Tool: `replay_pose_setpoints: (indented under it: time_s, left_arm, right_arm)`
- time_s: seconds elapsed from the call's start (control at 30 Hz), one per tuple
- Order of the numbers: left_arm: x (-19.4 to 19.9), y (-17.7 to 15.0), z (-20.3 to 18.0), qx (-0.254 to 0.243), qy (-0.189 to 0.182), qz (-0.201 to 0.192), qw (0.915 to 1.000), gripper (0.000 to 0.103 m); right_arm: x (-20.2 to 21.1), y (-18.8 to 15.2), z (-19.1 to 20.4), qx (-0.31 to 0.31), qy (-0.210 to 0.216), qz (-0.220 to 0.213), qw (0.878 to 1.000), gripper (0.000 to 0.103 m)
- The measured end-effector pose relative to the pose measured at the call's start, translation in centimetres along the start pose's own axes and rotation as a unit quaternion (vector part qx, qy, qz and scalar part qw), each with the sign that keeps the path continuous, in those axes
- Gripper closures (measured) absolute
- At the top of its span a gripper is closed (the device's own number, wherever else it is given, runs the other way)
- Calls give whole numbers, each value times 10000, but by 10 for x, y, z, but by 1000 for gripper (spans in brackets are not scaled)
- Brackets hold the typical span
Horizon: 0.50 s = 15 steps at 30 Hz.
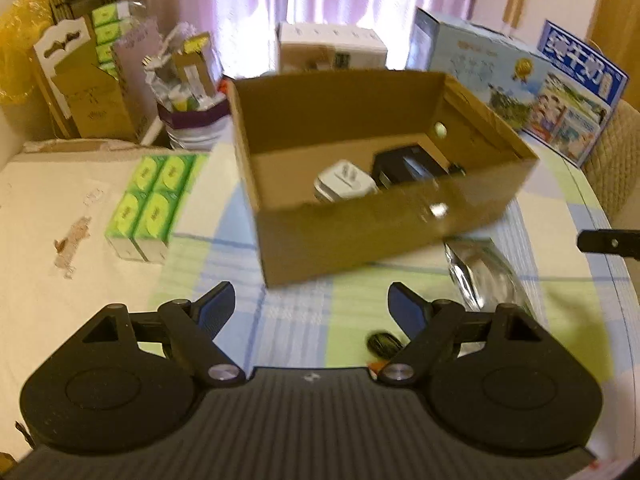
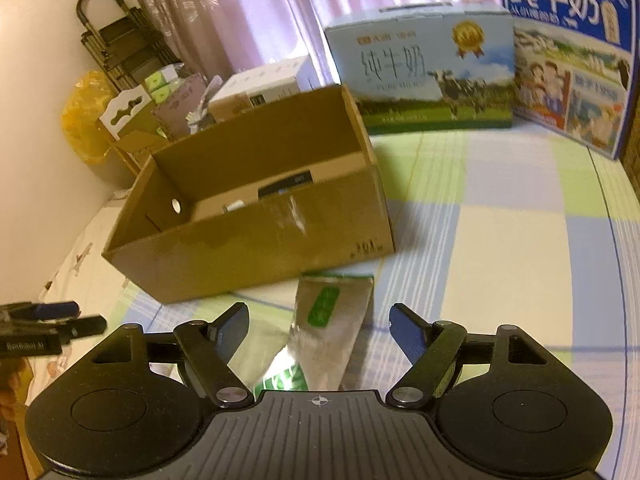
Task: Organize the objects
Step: 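Withdraw both tools back toward the remaining items on the table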
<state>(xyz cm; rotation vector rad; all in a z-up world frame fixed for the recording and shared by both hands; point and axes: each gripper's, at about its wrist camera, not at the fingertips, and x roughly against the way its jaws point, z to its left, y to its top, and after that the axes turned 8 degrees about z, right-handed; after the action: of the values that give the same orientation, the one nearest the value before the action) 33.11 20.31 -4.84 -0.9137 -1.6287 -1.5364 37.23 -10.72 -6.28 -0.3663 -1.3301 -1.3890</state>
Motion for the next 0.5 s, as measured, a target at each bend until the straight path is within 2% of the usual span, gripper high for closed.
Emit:
replay_pose_setpoints:
  time_s: [0.3, 0.5]
  left_arm:
    - [-19, -37, -39, -405, -340, 389, 9978, 22]
    - [-25, -46, -59, -687, -495, 371, 9957, 21]
  right_arm:
    - [4, -30, -15, -273, -105, 222, 9993, 28]
    - [7, -43, -29, -498, -209, 317, 9980, 28]
